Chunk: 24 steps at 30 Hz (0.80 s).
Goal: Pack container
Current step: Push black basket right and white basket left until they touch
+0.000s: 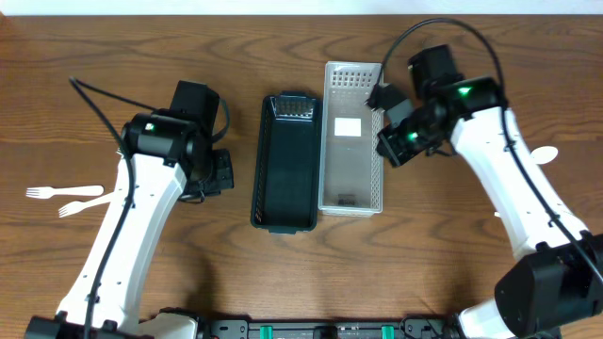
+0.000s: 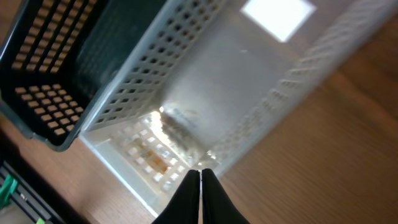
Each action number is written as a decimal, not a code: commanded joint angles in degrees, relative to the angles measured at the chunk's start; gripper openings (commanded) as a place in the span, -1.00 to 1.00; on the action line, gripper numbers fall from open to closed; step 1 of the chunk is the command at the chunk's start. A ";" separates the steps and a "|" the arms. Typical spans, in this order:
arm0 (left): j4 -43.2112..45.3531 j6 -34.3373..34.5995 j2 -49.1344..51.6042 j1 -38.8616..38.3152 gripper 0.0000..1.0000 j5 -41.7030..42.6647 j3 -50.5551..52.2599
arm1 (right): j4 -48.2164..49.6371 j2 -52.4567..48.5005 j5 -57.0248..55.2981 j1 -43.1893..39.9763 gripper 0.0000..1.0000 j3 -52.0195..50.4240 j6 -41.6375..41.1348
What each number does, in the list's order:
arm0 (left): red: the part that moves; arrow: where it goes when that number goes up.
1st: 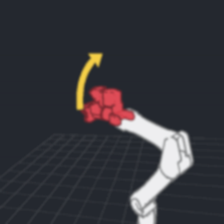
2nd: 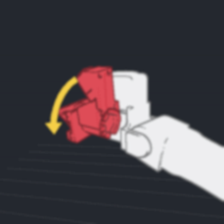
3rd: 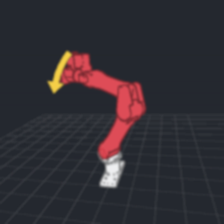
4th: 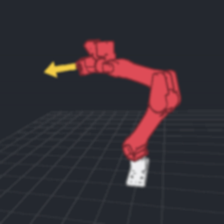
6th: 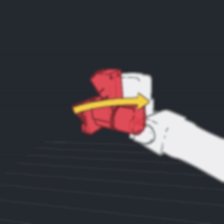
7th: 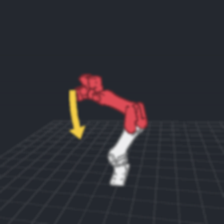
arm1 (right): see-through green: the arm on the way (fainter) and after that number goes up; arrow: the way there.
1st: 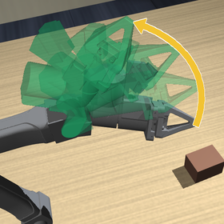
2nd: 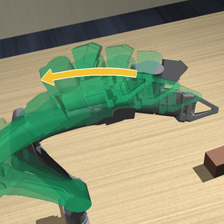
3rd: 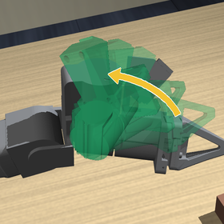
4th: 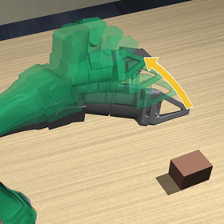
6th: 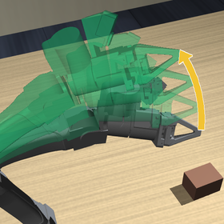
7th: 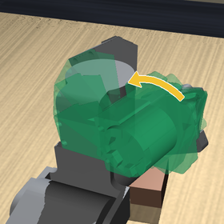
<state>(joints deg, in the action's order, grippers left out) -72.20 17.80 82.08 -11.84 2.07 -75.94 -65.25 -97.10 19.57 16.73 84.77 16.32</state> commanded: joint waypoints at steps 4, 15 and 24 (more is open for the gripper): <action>0.98 2.67 -2.38 0.04 -0.88 -2.16 -0.48 | 1.90 -0.52 0.11 5.73 -0.91 -4.94 0.42; 0.85 2.64 -2.43 0.04 -0.88 -2.14 -0.48 | 7.23 -0.52 0.17 9.88 -0.93 -14.93 -2.29; 0.90 2.62 -2.43 0.04 -0.88 -2.14 -0.48 | 6.01 -0.52 1.25 11.15 -0.96 -18.64 -2.56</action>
<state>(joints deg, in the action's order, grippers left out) -71.13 19.70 80.36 -11.84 1.02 -75.94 -58.85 -97.12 19.53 26.48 66.48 14.48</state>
